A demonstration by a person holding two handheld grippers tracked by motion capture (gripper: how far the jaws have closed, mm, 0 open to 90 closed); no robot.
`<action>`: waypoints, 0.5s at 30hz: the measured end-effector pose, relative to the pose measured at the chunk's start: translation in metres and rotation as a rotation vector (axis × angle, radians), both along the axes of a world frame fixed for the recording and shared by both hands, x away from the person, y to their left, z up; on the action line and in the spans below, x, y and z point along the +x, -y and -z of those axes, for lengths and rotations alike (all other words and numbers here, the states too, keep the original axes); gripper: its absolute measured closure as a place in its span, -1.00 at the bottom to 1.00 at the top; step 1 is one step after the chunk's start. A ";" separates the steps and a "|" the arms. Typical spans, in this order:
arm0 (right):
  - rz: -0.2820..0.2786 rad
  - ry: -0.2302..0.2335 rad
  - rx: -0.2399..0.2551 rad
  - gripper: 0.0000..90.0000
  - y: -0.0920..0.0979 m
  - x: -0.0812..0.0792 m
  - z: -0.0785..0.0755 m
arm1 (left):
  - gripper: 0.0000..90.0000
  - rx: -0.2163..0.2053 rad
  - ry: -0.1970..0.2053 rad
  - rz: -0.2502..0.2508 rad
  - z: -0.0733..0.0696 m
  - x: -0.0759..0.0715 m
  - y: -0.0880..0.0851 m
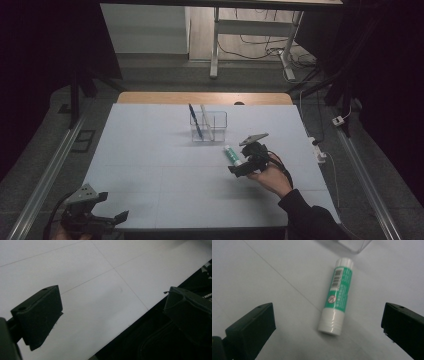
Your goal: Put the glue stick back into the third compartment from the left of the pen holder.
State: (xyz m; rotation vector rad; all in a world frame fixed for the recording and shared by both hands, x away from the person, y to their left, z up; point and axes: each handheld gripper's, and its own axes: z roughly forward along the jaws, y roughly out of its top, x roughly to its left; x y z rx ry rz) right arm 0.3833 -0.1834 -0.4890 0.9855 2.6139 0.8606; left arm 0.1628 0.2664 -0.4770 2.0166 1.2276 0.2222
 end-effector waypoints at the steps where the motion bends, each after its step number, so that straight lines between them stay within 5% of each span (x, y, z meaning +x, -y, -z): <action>1: -0.001 0.004 -0.009 -1.00 -0.001 0.000 0.002 | -0.96 0.000 0.000 0.000 0.000 0.000 0.000; 4: 0.004 0.000 -0.047 -1.00 -0.003 0.001 0.009 | -0.96 0.002 0.000 0.001 0.000 0.000 0.000; 15: 0.058 -0.052 -0.095 -0.31 -0.003 0.005 0.020 | -0.96 0.005 0.000 0.003 0.000 0.000 0.000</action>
